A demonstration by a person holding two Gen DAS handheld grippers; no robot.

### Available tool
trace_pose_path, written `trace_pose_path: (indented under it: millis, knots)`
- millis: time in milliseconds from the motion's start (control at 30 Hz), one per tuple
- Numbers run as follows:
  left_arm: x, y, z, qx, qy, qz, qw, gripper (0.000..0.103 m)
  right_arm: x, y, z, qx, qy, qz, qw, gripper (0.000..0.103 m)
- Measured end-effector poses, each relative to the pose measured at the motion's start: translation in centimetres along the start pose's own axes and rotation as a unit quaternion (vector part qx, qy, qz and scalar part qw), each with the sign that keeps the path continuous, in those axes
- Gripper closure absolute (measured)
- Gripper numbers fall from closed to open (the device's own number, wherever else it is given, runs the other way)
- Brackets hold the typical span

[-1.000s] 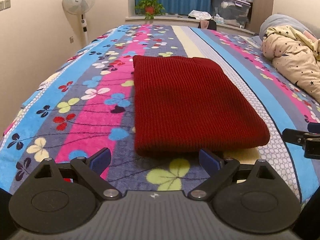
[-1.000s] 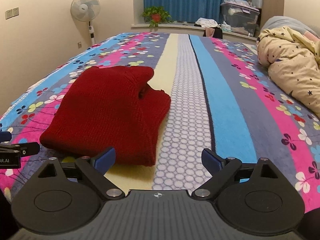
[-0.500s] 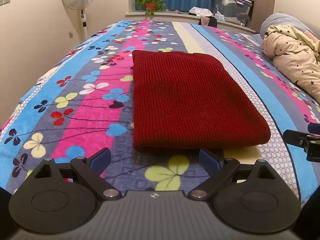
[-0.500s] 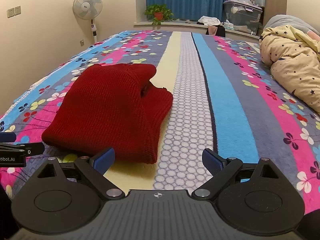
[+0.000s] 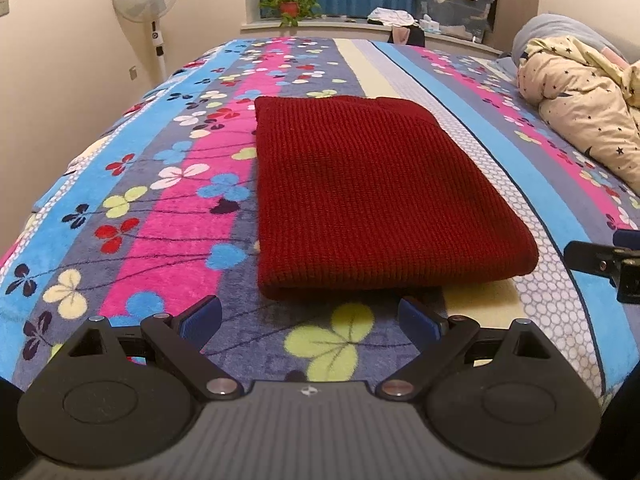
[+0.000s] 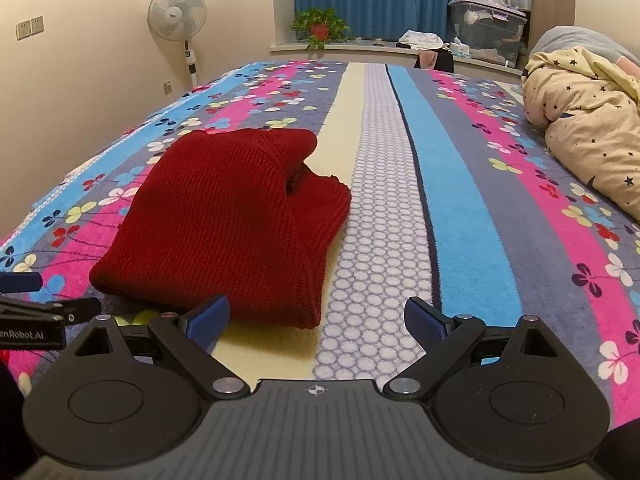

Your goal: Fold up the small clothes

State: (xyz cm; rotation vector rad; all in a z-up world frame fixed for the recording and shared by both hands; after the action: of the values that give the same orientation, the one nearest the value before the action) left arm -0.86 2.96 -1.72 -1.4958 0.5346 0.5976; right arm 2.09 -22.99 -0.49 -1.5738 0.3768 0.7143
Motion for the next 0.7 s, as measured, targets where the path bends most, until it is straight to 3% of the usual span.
trace_pose_path:
  millis: [300,700]
  knots:
    - [-0.2,0.4,-0.1,0.023,-0.002,-0.01,0.9997,0.006,-0.4,-0.4,-0.3,0.023,-0.003,-0.013,1.0,0.008]
    - [-0.2,-0.7,0.7,-0.022,0.006,-0.01,0.9997,0.006,-0.2,-0.6,0.2,0.02,-0.011,-0.016,1.0,0.008]
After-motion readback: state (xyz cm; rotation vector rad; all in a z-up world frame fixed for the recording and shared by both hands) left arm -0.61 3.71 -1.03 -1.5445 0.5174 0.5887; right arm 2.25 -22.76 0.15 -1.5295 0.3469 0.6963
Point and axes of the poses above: each gripper's, at about its wrist camera, not at the fingertips, and x roughly the way its jaws point, z to its left, y to its underside, the point moved 7 cm from there along x, roughly the way its jaws point, and after that the axes turned 4 degrees about -z, right-handed, at the moved point
